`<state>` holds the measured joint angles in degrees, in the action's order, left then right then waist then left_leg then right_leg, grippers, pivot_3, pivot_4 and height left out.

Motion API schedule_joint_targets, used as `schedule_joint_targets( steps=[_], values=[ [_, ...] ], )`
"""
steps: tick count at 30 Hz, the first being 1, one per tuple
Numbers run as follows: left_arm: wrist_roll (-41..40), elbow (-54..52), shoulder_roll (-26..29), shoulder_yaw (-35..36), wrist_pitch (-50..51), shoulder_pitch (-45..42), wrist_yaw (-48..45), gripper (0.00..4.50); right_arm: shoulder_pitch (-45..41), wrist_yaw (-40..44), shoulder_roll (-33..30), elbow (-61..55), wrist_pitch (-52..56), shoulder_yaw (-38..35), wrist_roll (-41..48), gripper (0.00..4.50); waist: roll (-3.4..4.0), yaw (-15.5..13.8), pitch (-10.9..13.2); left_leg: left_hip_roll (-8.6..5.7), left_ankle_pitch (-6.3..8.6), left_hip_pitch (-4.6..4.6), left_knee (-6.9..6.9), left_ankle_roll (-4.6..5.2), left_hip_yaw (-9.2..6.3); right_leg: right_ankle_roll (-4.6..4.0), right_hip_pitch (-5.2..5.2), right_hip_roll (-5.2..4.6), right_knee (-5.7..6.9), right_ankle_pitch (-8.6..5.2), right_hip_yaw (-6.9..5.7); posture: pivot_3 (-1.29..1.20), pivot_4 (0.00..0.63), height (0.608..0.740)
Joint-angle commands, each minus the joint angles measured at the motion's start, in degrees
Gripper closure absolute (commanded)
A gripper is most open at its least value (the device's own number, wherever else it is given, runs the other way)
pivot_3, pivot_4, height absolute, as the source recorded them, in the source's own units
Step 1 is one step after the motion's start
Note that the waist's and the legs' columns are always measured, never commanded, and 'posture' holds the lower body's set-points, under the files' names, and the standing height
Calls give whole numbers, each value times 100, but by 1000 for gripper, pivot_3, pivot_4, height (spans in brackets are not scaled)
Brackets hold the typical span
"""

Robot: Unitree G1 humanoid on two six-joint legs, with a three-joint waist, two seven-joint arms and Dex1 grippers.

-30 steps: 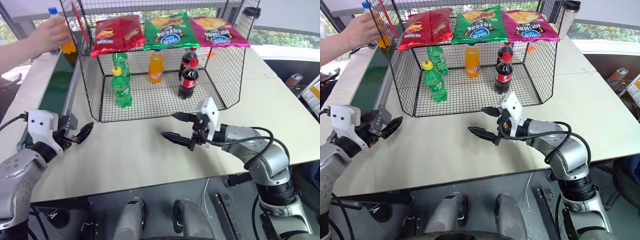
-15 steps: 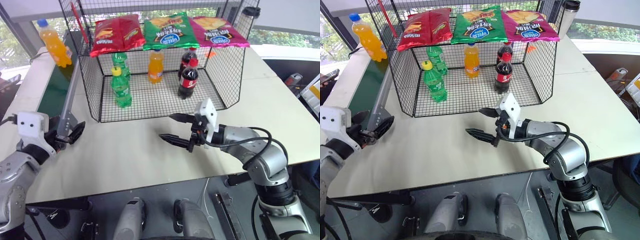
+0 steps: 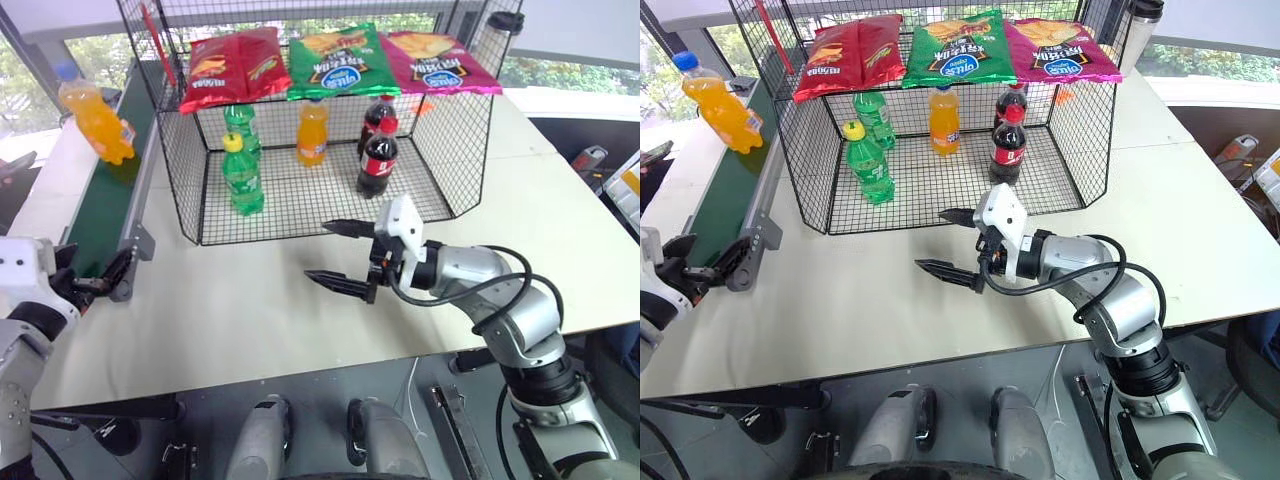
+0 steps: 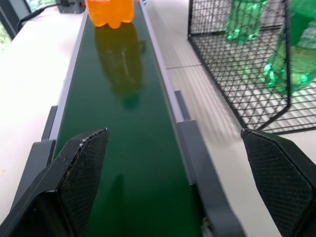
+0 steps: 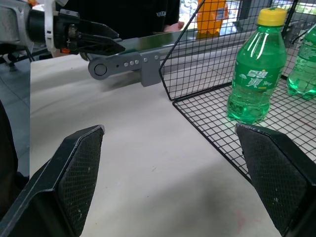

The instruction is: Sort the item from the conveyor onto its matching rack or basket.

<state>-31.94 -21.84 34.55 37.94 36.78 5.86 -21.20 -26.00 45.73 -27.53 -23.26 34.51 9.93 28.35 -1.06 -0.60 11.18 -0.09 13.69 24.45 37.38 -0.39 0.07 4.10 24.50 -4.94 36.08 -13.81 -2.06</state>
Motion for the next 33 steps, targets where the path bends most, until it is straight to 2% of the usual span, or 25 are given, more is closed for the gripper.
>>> schedule_joint_targets(
  steps=[1, 26, 33],
  values=[
    [97, 74, 72, 227, -152, -71, 127, 0, -53, 33, 16, -98, -81, -16, 11, 98, 0, 1, 0, 0, 0, -1, -4, 0, 0, 0, 1, 0, 0, 0, 0, 0, 150, 739],
    [445, 563, -79, 33, -626, -502, 627, 0, 7, -4, -44, -149, -47, -42, 5, 98, -2, 1, -1, -3, -1, -2, -12, 0, 2, 2, 3, -2, 2, 1, 0, 0, 150, 739],
    [375, 582, -68, -118, -608, -577, 449, 0, 13, -47, -53, -158, -16, -71, 24, 98, -3, 1, -2, -4, -1, -2, -11, 0, 2, 2, 3, -2, 3, 2, -1, 0, 150, 739]
  ],
)
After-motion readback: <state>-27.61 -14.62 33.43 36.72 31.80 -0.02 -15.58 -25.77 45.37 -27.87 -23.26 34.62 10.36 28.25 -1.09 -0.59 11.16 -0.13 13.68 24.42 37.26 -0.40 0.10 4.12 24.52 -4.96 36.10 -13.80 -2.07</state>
